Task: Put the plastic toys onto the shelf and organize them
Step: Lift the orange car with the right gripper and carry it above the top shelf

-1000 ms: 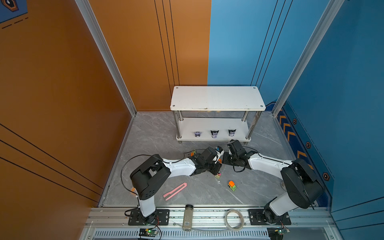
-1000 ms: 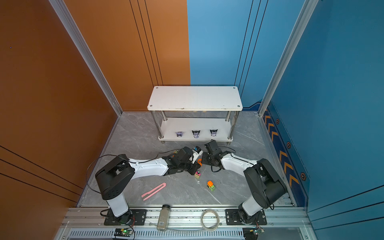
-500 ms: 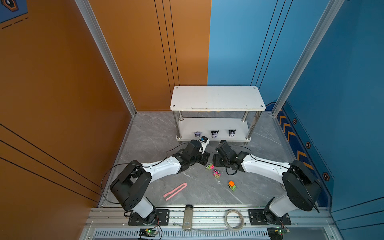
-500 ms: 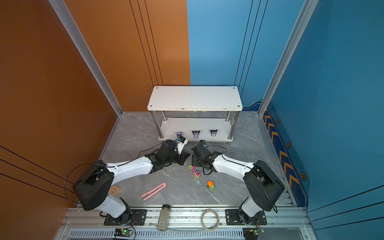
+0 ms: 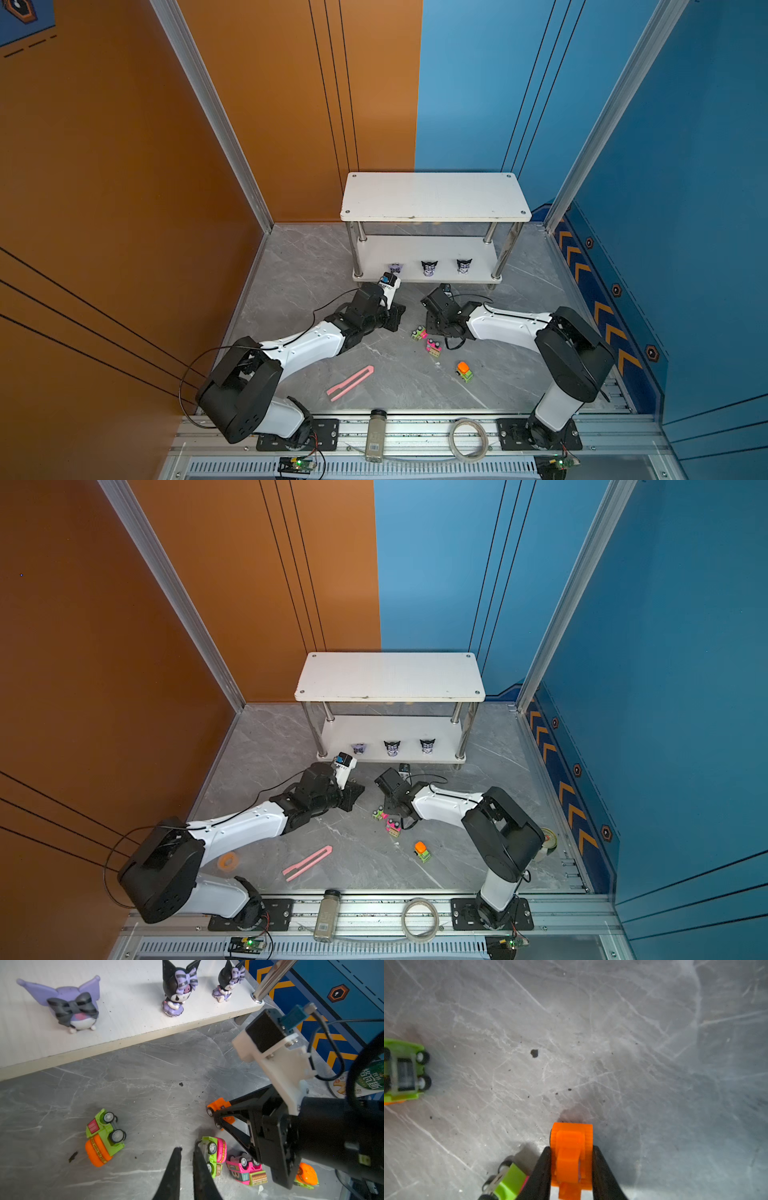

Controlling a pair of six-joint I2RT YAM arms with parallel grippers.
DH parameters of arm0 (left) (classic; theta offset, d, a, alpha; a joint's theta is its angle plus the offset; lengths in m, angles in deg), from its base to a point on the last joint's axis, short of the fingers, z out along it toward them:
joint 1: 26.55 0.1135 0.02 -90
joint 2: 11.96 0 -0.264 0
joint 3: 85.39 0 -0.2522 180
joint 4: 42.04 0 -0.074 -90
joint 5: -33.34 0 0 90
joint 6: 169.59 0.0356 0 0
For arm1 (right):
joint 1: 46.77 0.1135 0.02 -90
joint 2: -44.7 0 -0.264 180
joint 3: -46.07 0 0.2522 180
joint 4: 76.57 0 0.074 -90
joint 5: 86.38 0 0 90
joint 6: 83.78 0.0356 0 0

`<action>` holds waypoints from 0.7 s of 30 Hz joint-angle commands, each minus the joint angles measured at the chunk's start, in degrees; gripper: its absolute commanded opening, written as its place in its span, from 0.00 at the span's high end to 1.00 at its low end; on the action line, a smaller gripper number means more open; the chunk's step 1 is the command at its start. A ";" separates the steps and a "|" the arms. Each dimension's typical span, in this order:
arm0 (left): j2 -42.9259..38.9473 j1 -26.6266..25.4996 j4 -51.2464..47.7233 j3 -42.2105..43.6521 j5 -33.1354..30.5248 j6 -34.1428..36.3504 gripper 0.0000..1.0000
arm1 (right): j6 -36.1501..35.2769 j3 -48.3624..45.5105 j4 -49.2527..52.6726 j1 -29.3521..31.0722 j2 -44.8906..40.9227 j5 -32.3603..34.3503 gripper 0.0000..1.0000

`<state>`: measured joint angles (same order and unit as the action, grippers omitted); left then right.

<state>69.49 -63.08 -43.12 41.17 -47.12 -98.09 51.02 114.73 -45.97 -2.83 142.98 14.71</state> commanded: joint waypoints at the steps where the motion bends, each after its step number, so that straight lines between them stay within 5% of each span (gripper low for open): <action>1: -0.48 0.72 1.29 0.90 1.71 -0.31 0.85 | -1.66 2.26 5.38 0.44 -0.56 3.22 0.77; 9: -1.02 1.22 1.52 1.60 2.23 -0.23 0.84 | -9.97 7.63 22.45 0.30 -10.13 3.80 0.84; 14: -0.91 1.47 2.54 2.24 2.22 -0.38 0.83 | -15.32 20.47 41.15 0.09 -17.26 8.76 0.85; 21: -1.11 1.65 2.62 2.13 3.02 -0.74 0.83 | -23.32 39.14 48.03 -5.36 -20.66 16.67 0.89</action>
<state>69.47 -61.99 -41.63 42.70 -45.44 -98.14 33.23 149.13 -5.54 -4.97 122.41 25.60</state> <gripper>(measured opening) 0.167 0.274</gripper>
